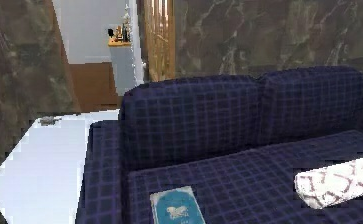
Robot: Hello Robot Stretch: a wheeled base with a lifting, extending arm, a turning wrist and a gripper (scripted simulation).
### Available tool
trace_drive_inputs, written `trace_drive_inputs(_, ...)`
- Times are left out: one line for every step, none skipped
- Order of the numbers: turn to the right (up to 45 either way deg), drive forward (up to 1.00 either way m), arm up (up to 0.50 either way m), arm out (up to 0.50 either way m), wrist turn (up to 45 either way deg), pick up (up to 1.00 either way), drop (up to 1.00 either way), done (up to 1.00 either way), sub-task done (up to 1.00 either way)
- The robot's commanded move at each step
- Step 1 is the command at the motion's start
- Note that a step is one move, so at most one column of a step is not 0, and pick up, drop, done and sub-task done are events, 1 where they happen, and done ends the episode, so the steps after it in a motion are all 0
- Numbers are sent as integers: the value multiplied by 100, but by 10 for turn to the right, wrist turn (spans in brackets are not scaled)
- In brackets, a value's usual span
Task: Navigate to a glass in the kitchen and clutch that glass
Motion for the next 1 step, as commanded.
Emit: trace_drive_inputs(-450, 0, 0, 0, 0, 0, 0, 0, 0)
